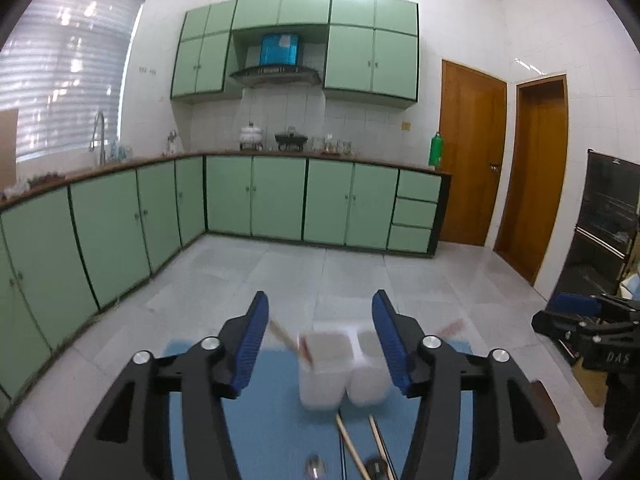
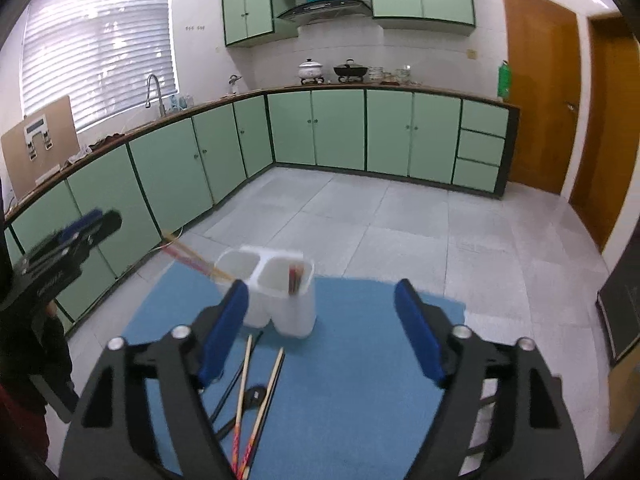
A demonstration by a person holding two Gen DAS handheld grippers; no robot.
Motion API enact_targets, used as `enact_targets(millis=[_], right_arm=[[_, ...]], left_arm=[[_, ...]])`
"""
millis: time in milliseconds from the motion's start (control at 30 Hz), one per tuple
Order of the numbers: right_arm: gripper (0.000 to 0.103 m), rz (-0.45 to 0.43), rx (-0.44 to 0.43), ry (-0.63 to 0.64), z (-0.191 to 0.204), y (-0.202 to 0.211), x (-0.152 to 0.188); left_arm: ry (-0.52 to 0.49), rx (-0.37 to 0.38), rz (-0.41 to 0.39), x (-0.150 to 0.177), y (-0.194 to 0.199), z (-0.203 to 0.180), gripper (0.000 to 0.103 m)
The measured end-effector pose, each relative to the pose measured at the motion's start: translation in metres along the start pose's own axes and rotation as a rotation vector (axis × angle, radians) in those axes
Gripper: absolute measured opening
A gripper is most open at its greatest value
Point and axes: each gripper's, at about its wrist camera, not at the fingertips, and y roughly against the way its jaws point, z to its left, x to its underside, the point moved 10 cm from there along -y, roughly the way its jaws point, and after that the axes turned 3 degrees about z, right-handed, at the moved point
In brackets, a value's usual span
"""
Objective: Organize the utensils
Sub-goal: 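Open both grippers and pull them back toward the mat, then grasp a black chopstick with gold band using the right gripper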
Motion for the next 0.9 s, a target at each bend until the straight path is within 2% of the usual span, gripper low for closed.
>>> enact_targets(millis=[67, 167, 300, 433, 500, 567, 667, 767, 900], right_arm=[[0.082, 0.010, -0.007, -0.025, 0.000, 0.003, 0.026], [0.086, 0.025, 0.017, -0.050, 0.002, 0.003, 0.069], [0.086, 0.076, 0.045, -0.055, 0.015, -0.008, 0.135], [0.086, 0.127, 0.085, -0.015, 0.026, -0.021, 0.186], [0.083, 0.177, 0.077, -0.026, 0.034, -0.030, 0.211], [0.073, 0.232, 0.068, -0.020, 0.043, -0.039, 0.237], [0.064, 0.277, 0.055, -0.022, 0.053, -0.048, 0.256], [0.052, 0.307, 0.028, -0.036, 0.062, -0.054, 0.269], [0.045, 0.316, 0.012, -0.019, 0.077, -0.057, 0.274]], left_arm=[[0.012, -0.008, 0.038, 0.032, 0.009, 0.002, 0.061], [0.004, -0.032, 0.097, 0.082, 0.019, 0.003, 0.064], [-0.017, -0.043, 0.206, 0.151, 0.023, 0.001, 0.065], [-0.049, -0.070, 0.316, 0.216, 0.023, 0.000, 0.065], [-0.046, -0.078, 0.360, 0.239, 0.023, 0.002, 0.065], [-0.037, -0.089, 0.405, 0.262, 0.025, 0.005, 0.065], [-0.034, -0.105, 0.442, 0.282, 0.025, 0.009, 0.065], [-0.040, -0.122, 0.474, 0.297, 0.027, 0.017, 0.065], [-0.031, -0.132, 0.489, 0.305, 0.030, 0.023, 0.065]])
